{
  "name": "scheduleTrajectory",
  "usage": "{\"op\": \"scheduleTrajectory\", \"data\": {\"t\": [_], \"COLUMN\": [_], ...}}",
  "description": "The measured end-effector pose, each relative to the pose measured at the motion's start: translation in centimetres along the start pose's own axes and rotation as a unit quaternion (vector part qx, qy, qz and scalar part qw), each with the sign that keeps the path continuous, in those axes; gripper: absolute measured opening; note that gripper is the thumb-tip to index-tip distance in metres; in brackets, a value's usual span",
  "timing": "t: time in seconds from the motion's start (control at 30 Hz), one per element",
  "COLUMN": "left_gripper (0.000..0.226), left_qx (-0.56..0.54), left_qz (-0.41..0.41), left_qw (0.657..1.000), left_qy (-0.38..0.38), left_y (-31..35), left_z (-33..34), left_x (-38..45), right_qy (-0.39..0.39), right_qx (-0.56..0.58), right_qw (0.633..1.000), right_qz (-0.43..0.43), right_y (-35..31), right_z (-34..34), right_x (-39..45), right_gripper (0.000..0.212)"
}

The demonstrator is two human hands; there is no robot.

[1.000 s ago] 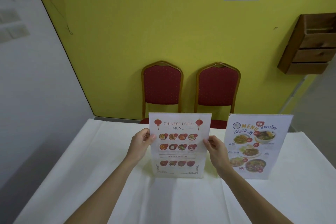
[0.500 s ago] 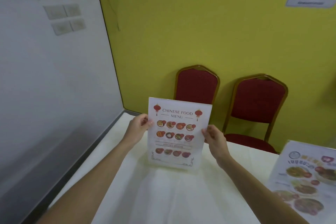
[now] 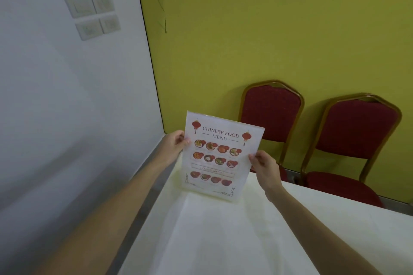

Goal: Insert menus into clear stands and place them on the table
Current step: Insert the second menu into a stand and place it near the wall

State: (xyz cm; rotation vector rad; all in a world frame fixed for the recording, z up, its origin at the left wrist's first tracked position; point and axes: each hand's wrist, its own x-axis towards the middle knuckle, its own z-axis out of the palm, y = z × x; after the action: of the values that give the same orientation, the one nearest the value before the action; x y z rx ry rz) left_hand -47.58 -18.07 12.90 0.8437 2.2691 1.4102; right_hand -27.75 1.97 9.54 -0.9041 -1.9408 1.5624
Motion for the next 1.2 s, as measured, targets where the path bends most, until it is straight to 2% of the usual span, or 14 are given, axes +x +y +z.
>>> {"op": "scheduleTrajectory", "data": {"t": [0.37, 0.57, 0.9, 0.97, 1.07, 1.13, 1.2], "left_gripper": [0.018, 0.012, 0.024, 0.029, 0.032, 0.029, 0.025], "left_qx": [0.007, -0.017, -0.060, -0.051, -0.019, 0.016, 0.043], "left_qz": [-0.009, 0.001, -0.039, -0.045, -0.043, -0.038, -0.029], "left_qw": [1.000, 1.000, 0.997, 0.998, 0.997, 0.992, 0.988], "left_qy": [-0.012, -0.005, -0.026, -0.006, 0.069, 0.122, 0.144], "left_y": [-4.0, -4.3, -5.0, -5.4, -6.6, -7.5, -7.8], "left_z": [-1.6, -1.0, -0.5, 0.0, 1.1, 2.0, 3.1], "left_x": [4.5, 5.4, 5.5, 4.7, 3.1, 1.4, -0.6], "right_qy": [0.032, 0.040, -0.008, -0.012, 0.002, 0.020, 0.021], "right_qx": [-0.031, -0.054, -0.098, -0.120, -0.184, -0.272, -0.384], "right_qw": [0.999, 0.998, 0.995, 0.993, 0.983, 0.962, 0.922], "right_qz": [0.018, 0.013, 0.002, -0.006, -0.013, -0.025, -0.046], "right_y": [0.2, -0.1, 0.5, 0.6, 0.9, 1.5, 2.1], "right_z": [4.1, 4.5, 4.1, 4.0, 3.6, 2.8, 1.9], "right_x": [2.6, 3.2, 3.3, 3.1, 2.7, 2.2, 1.4], "right_gripper": [0.016, 0.020, 0.026, 0.027, 0.034, 0.037, 0.041]}}
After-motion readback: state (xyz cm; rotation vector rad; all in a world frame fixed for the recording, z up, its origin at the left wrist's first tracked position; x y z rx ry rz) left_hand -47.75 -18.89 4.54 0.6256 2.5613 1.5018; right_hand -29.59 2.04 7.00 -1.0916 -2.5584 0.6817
